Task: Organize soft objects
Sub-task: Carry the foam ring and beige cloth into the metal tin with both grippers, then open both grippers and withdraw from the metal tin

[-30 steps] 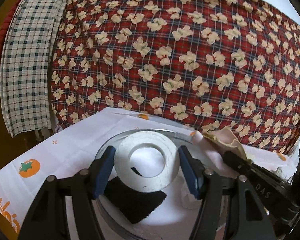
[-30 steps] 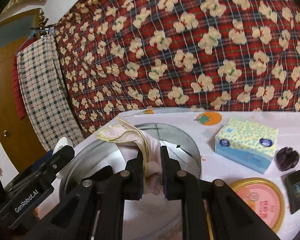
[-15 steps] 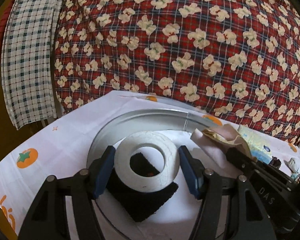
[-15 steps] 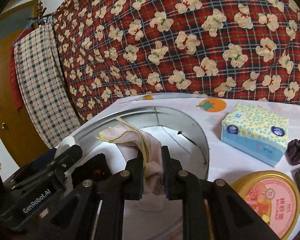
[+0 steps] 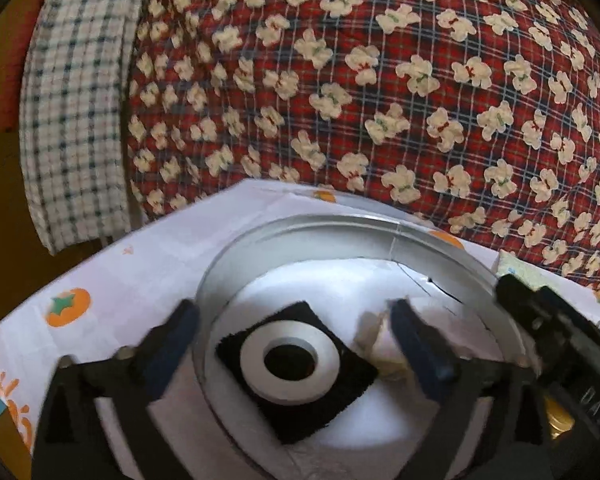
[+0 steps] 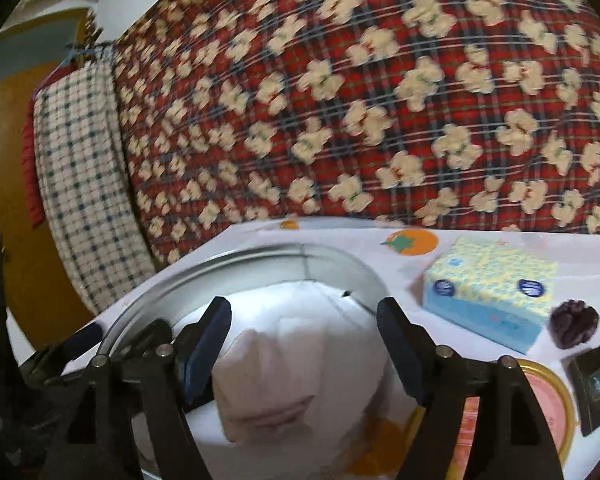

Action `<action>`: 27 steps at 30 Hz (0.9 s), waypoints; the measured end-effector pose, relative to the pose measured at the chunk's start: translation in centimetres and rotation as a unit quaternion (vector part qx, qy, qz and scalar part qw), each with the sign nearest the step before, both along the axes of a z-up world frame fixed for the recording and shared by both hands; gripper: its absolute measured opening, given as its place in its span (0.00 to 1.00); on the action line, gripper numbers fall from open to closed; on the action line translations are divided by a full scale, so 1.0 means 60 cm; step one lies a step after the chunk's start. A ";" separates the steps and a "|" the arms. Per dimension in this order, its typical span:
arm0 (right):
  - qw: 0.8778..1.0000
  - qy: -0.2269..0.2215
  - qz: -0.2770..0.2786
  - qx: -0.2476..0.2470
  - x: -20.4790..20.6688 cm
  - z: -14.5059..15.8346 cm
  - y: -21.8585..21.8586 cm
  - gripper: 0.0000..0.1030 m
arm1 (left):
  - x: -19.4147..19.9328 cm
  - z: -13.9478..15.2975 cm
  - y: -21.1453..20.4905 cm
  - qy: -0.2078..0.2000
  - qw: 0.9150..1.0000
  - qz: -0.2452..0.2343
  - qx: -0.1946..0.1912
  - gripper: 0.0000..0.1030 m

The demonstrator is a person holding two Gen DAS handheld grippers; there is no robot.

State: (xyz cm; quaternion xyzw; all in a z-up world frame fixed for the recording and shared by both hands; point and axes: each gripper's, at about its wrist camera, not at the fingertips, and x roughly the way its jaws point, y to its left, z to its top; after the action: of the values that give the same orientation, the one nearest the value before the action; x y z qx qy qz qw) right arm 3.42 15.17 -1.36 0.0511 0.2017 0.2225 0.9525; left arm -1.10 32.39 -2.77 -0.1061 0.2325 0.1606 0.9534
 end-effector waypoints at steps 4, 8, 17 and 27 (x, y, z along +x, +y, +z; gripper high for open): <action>0.999 -0.006 -0.028 0.023 0.001 0.006 -0.026 0.81 | -0.020 0.009 -0.012 -0.025 0.998 0.036 0.033 1.00; 0.999 0.001 -0.035 0.030 0.005 0.006 -0.032 0.81 | -0.043 0.017 -0.015 -0.059 0.996 0.056 0.048 1.00; 0.998 -0.013 -0.053 -0.004 -0.009 0.003 -0.037 0.81 | -0.058 0.024 -0.037 -0.071 0.992 0.064 0.079 1.00; 0.997 -0.029 -0.069 -0.035 -0.025 0.001 -0.062 0.81 | -0.062 0.023 -0.048 -0.069 0.993 0.063 0.075 1.00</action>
State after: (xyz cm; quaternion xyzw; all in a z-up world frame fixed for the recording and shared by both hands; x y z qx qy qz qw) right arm 1.90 11.43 -1.31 0.0255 0.1777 0.1503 0.9722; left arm -4.83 29.50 -1.37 -0.0593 0.1467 0.2302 0.9602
